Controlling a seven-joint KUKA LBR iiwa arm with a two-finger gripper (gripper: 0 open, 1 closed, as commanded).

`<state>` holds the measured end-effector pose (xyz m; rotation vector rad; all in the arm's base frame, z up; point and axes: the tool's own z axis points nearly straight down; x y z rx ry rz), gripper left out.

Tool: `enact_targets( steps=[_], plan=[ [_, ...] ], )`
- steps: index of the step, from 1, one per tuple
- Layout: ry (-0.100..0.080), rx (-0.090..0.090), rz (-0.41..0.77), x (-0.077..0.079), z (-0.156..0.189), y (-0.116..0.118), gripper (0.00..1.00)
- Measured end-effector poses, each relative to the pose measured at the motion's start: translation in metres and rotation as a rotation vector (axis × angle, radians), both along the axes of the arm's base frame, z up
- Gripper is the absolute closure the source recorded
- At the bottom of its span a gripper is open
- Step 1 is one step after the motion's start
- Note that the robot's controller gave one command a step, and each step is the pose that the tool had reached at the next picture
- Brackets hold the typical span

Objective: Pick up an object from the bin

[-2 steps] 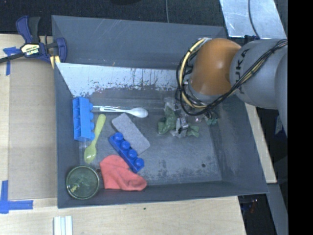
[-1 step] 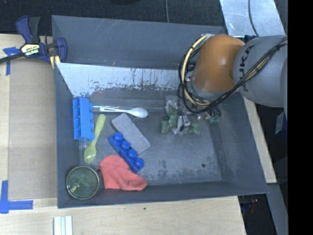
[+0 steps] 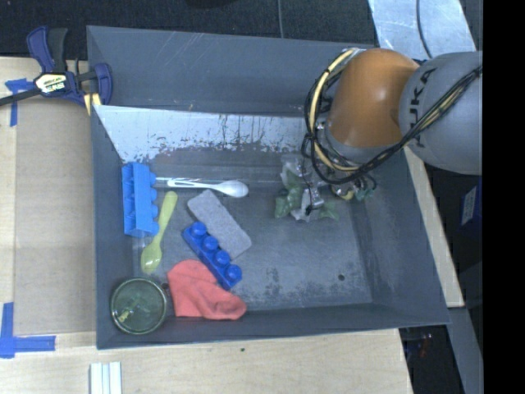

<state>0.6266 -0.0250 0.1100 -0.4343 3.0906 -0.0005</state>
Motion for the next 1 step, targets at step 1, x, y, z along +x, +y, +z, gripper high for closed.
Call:
enact_targets(
  steps=[1],
  plan=[
    [0.003,0.000,0.001,-0.0007,0.0251,0.0001,1.00]
  ],
)
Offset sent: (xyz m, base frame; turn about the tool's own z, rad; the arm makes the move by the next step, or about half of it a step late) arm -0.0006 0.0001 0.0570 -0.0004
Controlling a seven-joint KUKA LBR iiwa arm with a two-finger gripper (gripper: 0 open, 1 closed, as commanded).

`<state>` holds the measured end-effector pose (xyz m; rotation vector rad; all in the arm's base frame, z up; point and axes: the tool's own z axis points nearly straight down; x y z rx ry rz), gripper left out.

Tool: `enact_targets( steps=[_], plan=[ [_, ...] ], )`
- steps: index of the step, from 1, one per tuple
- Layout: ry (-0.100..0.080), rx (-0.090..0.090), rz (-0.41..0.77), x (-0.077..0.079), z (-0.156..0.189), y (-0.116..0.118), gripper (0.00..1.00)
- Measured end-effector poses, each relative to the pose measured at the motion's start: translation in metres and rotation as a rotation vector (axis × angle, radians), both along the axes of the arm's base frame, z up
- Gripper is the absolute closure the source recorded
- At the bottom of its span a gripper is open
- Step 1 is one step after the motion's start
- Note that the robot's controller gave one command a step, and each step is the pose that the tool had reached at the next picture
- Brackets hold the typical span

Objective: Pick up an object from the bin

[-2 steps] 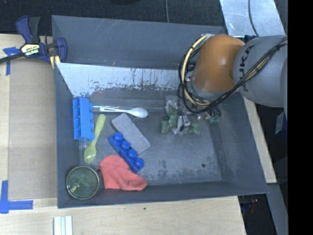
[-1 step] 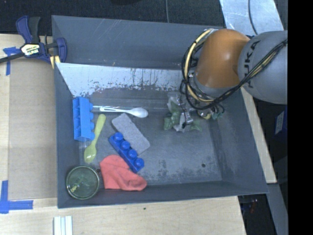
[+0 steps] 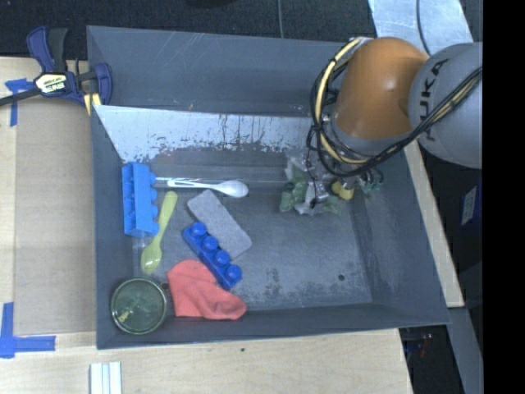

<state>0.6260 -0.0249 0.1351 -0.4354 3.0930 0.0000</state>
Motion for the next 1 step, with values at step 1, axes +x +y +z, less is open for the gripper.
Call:
enact_targets(
  steps=[1],
  plan=[
    [-0.006,0.000,0.000,0.0013,0.0267,0.0000,1.00]
  ],
)
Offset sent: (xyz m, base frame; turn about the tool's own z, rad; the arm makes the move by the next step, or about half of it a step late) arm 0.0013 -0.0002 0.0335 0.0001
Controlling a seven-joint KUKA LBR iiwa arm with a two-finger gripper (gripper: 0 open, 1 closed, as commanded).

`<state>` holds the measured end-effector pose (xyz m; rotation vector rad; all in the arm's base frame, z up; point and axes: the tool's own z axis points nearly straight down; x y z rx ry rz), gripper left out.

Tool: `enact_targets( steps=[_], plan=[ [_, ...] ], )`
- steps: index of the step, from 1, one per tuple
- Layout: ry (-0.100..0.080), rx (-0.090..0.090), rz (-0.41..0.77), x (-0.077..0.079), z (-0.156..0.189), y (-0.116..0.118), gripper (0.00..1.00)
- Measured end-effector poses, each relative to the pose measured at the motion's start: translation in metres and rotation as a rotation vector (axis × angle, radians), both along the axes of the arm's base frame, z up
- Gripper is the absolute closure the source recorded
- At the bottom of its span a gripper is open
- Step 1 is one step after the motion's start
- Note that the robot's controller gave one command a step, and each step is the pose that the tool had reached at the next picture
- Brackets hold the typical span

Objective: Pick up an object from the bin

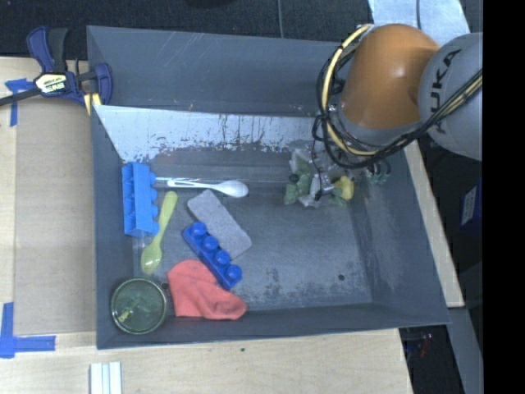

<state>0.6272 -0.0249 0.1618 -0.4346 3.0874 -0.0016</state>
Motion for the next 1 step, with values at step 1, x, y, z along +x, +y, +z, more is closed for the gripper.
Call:
enact_targets(
  steps=[1],
  plan=[
    [-0.007,0.000,0.000,0.0010,0.0079,-0.0001,1.00]
  ],
)
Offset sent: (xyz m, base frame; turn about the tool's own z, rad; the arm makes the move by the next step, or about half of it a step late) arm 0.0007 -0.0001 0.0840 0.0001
